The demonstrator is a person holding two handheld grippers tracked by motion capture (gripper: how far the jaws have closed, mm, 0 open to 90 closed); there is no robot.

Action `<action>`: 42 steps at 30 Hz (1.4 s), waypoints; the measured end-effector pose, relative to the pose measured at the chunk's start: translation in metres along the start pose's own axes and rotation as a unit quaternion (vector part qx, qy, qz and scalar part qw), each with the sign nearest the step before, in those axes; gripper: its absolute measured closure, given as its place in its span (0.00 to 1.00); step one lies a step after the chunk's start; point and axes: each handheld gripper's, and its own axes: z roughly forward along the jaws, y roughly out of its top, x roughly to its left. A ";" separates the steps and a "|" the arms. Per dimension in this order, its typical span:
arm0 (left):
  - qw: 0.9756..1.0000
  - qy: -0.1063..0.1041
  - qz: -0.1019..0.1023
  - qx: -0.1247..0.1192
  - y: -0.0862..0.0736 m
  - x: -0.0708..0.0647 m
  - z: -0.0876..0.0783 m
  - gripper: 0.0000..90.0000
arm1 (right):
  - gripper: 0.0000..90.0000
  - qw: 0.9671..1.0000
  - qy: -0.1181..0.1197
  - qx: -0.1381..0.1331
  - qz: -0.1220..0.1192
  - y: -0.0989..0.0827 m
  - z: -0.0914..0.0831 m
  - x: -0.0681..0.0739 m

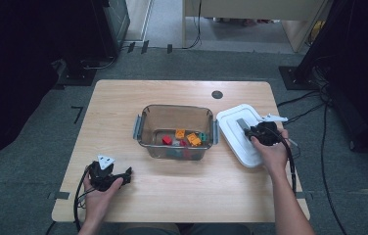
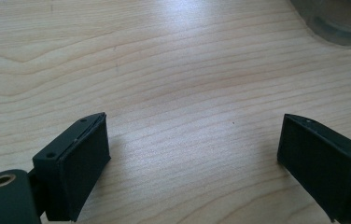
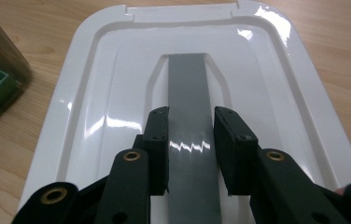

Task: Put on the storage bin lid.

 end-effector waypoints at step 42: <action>0.995 -0.048 0.006 -0.092 0.087 -0.008 -0.039 0.10 | 0.76 0.984 0.126 -0.044 -0.121 0.102 -0.050 0.122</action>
